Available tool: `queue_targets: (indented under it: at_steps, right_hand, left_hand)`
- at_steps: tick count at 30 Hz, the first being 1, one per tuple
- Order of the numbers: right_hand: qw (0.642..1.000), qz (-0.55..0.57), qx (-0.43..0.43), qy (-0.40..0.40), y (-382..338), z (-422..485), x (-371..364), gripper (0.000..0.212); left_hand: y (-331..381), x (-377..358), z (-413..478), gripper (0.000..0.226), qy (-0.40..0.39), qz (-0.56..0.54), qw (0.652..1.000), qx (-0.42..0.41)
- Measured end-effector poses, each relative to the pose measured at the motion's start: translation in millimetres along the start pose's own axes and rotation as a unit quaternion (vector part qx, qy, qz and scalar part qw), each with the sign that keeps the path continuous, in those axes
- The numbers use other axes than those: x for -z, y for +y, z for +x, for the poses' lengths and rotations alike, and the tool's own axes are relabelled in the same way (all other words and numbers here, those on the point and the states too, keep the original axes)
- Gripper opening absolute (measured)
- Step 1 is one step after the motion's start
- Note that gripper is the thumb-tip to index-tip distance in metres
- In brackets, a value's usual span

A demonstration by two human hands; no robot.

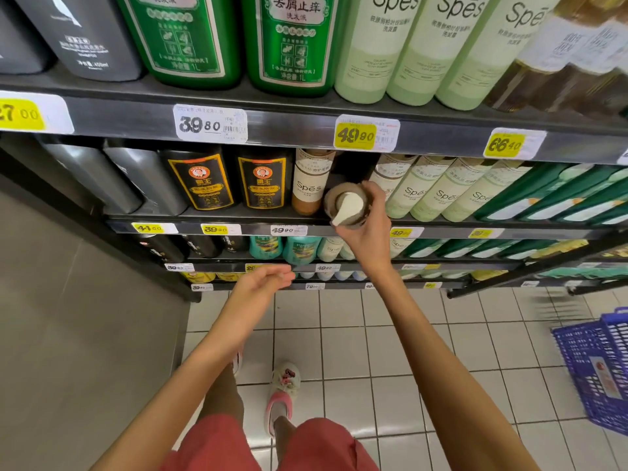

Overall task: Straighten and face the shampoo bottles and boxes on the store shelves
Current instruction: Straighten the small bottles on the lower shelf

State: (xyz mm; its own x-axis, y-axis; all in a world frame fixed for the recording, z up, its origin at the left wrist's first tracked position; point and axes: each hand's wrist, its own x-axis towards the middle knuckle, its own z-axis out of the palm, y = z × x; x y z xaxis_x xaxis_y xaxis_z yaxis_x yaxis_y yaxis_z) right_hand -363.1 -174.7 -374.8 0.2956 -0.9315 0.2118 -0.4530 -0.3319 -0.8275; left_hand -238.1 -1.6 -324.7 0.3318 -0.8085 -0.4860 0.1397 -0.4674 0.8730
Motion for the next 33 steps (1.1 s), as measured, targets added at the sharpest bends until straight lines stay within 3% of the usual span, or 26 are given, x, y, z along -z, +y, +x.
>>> queue_targets:
  at_steps: [2,5,7,9,13,17,19,23,28,30,33]
  right_hand:
    - [0.998,0.018,-0.06,0.013,-6.0,-5.7,5.9,0.076]
    - [0.99,0.065,-0.126,0.014,-17.6,-21.1,25.1,0.054]
    - [0.986,0.098,-0.13,-0.027,-26.9,-36.0,39.9,0.044]
    - [0.981,0.126,-0.136,-0.061,-40.0,-47.9,52.3,0.039]
    - [0.967,0.178,-0.174,-0.049,-69.9,-55.1,66.5,0.027]
    - [0.948,0.217,-0.232,-0.029,-89.8,-55.1,73.1,0.015]
    - [0.938,0.241,-0.246,-0.039,-95.5,-56.4,75.0,0.021]
    - [0.882,0.364,-0.276,-0.12,-95.9,-63.2,77.6,0.048]
    - [0.772,0.526,-0.283,-0.218,-85.9,-67.9,76.1,0.051]
    - [0.731,0.567,-0.279,-0.26,-83.6,-71.5,71.2,0.06]
    - [0.674,0.622,-0.266,-0.297,-84.2,-76.5,67.6,0.076]
  left_hand:
    - [0.8,0.4,-5.1,0.024,0.008,0.033,0.999,-0.021]
    - [-5.1,-0.3,-12.4,0.025,0.013,0.103,0.993,-0.057]
    - [-11.2,-5.1,-16.2,0.03,-0.009,0.149,0.986,-0.072]
    - [-15.4,-14.7,-19.8,0.045,-0.025,0.188,0.979,-0.074]
    - [-18.3,-43.7,-28.0,0.079,-0.004,0.256,0.963,-0.087]
    - [-9.8,-57.5,-35.0,0.084,0.048,0.177,0.976,-0.114]
    - [-5.6,-55.8,-34.1,0.078,0.04,0.171,0.978,-0.115]
    - [2.6,-46.5,-40.5,0.059,0.003,0.166,0.977,-0.135]
    - [6.8,-39.6,-50.7,0.034,-0.062,0.051,0.99,-0.12]
    - [6.7,-36.5,-54.0,0.037,-0.133,-0.037,0.987,-0.088]
    - [0.0,-31.7,-55.8,0.07,-0.243,-0.174,0.954,-0.022]
